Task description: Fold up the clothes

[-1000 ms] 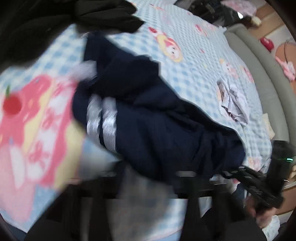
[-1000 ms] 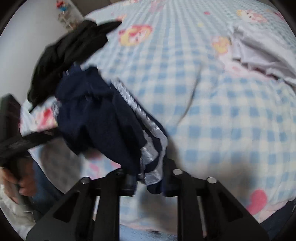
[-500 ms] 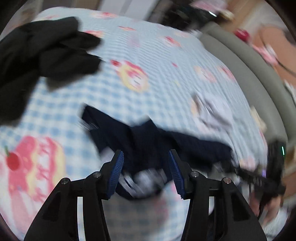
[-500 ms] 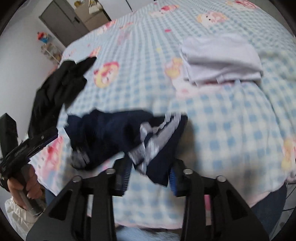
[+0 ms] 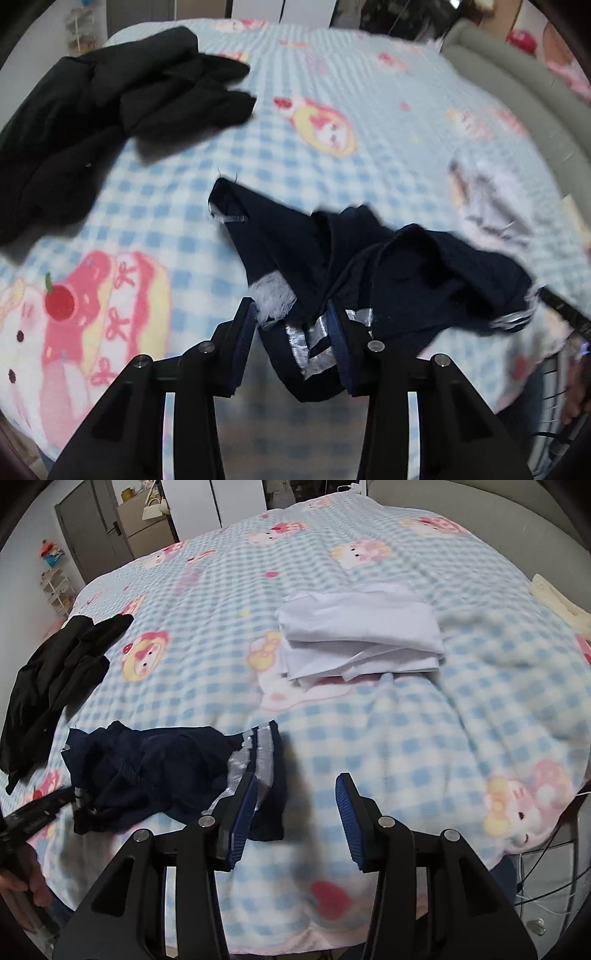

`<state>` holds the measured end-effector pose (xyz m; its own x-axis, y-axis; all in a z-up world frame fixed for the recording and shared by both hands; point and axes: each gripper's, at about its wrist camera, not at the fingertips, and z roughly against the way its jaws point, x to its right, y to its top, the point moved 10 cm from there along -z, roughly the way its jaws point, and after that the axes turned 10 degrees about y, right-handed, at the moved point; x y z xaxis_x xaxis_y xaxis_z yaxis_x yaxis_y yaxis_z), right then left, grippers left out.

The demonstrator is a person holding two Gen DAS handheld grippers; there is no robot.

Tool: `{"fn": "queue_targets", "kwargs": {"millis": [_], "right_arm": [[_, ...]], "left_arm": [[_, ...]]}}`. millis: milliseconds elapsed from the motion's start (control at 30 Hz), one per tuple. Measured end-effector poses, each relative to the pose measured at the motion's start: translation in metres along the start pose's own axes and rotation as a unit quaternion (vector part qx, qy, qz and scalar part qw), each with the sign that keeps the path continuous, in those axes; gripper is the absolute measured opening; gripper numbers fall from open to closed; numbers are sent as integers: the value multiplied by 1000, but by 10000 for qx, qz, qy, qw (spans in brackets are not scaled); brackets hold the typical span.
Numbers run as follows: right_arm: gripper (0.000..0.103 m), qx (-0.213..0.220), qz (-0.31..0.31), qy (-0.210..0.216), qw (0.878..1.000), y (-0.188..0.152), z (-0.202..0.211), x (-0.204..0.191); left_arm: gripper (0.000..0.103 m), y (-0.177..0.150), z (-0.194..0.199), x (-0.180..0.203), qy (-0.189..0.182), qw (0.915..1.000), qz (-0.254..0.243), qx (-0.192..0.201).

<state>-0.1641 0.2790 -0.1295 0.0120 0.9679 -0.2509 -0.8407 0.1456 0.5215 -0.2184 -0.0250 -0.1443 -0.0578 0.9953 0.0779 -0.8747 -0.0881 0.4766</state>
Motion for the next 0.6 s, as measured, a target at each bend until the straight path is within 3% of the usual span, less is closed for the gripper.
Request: {"fn": "queue_targets", "kwargs": {"millis": [100, 200, 367, 500, 533, 600], "right_arm": [[50, -197, 451, 663, 9966, -9, 0, -33], [56, -544, 874, 1048, 9892, -28, -14, -64], [51, -426, 801, 400, 9951, -19, -30, -41], [51, -307, 718, -154, 9968, -11, -41, -21], [52, -163, 686, -325, 9970, -5, -36, -15], [52, -282, 720, -209, 9968, -11, -37, -18]], "left_arm": [[43, -8, 14, 17, -426, 9988, -224, 24], [43, -22, 8, 29, -406, 9980, -474, -122], [44, -29, -12, 7, 294, 9986, -273, -347], [41, -11, 0, -29, 974, 9952, -29, 13], [41, -7, 3, -34, 953, 9954, 40, 65], [41, -1, 5, -38, 749, 9971, 144, 86]]}}
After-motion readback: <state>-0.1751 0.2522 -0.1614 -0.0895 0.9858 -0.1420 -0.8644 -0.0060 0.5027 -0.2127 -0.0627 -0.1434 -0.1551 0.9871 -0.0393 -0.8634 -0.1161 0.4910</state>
